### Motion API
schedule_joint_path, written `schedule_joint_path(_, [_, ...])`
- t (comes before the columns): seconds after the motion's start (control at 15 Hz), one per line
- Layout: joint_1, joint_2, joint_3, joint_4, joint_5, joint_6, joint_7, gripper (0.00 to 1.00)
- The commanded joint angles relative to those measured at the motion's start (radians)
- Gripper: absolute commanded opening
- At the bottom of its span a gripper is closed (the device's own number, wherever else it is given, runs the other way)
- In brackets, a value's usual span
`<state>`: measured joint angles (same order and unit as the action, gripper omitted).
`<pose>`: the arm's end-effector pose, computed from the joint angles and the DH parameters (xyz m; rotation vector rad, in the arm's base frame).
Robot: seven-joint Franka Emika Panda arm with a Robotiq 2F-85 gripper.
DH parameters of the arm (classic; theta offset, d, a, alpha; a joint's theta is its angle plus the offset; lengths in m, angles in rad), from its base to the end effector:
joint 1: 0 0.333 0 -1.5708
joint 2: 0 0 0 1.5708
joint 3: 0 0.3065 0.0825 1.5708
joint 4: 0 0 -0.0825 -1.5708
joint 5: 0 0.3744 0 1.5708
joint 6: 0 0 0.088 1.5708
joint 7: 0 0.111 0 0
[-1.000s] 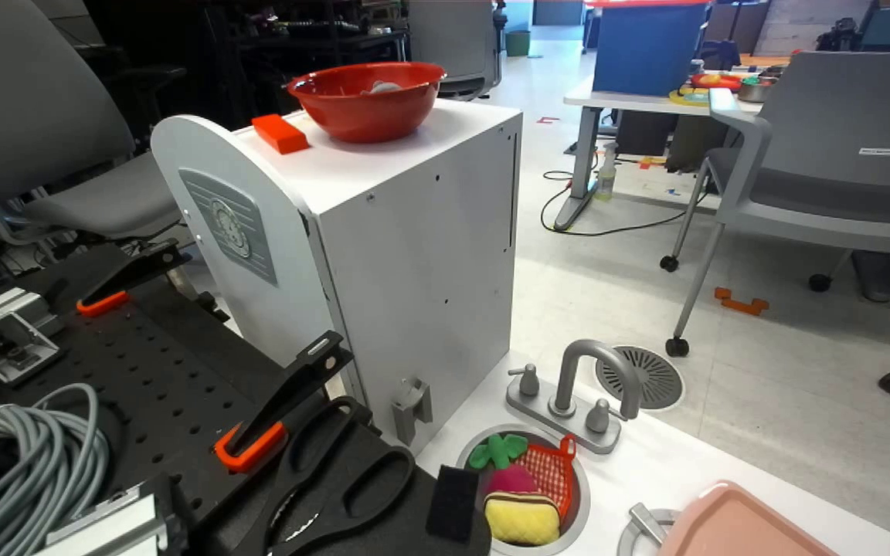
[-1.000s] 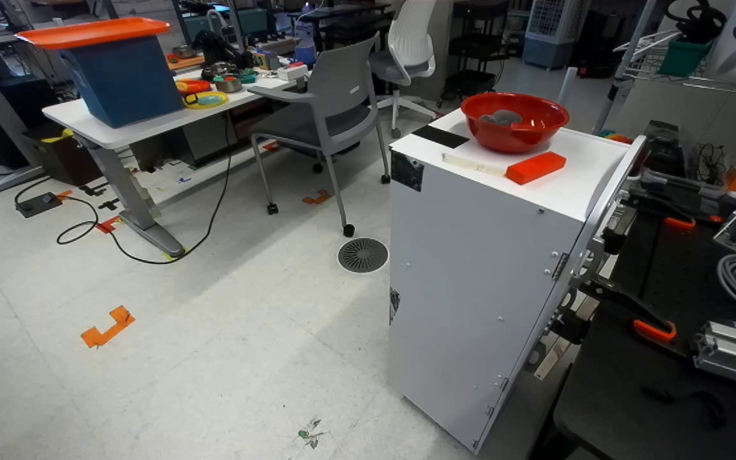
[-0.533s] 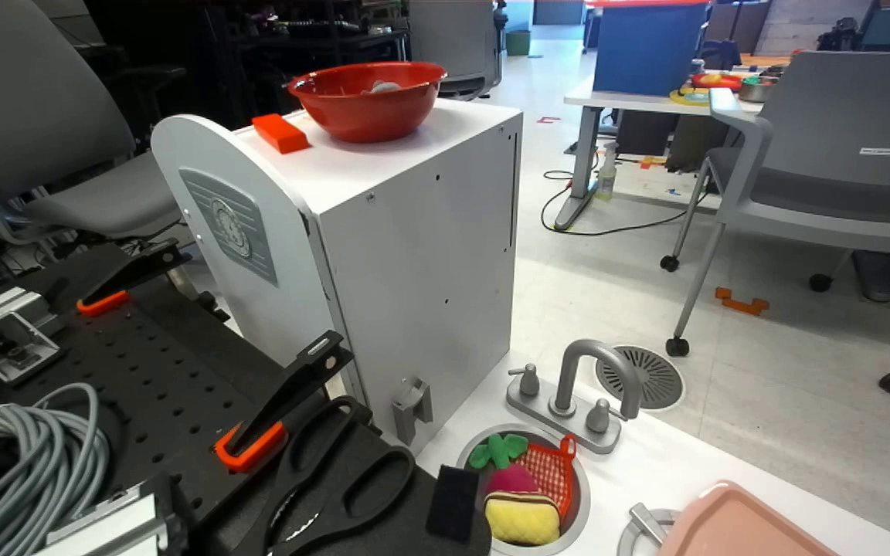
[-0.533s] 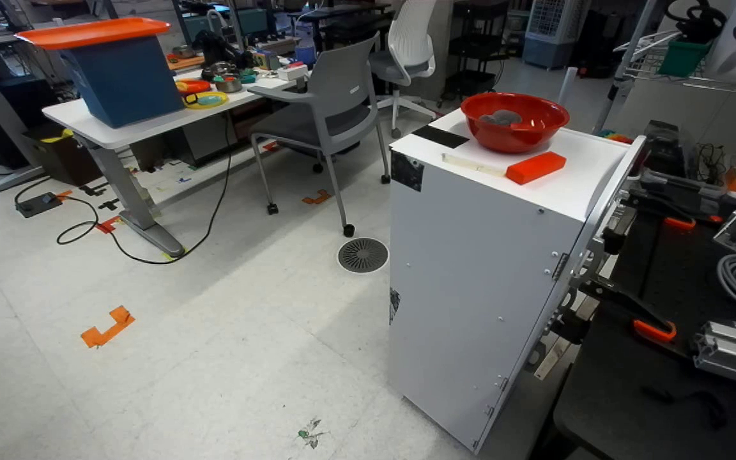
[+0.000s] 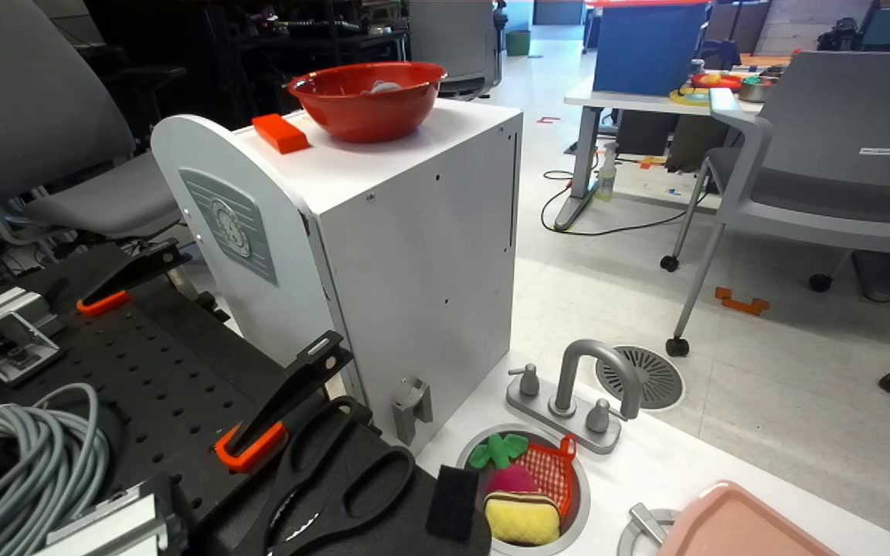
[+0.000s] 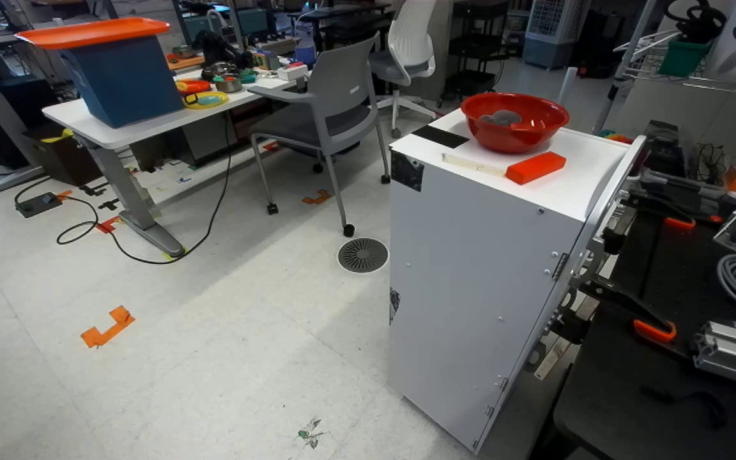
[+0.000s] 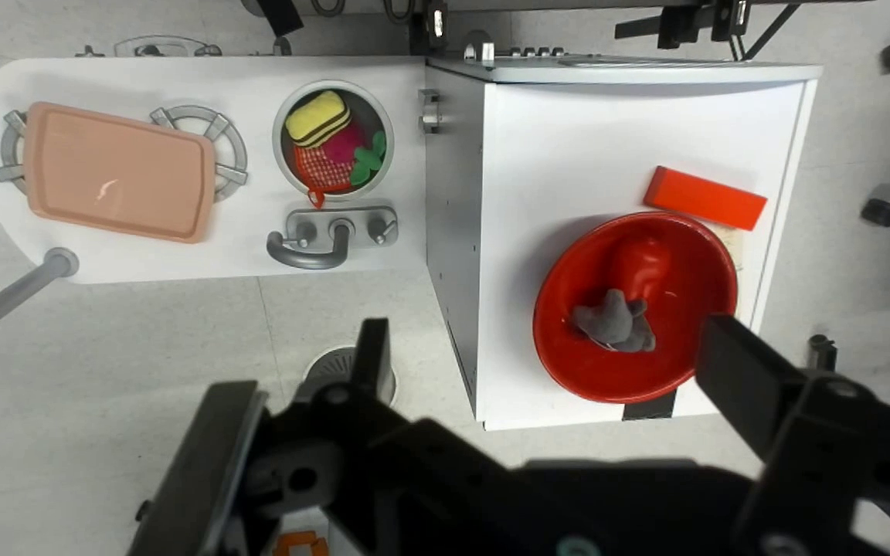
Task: Take the grey out of the red bowl
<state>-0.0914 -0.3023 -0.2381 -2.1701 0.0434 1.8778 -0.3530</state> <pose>0.4342 -0.1526 0.5056 -3.0360 -0.0315 -0.0581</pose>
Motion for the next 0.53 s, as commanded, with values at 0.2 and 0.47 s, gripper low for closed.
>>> schedule_joint_path(0.2, [-0.003,0.016,0.049,0.004,-0.076,0.021,0.021,1.00])
schedule_joint_path(0.47, [0.016,0.032,0.111,0.006,-0.167,0.048,0.046,1.00])
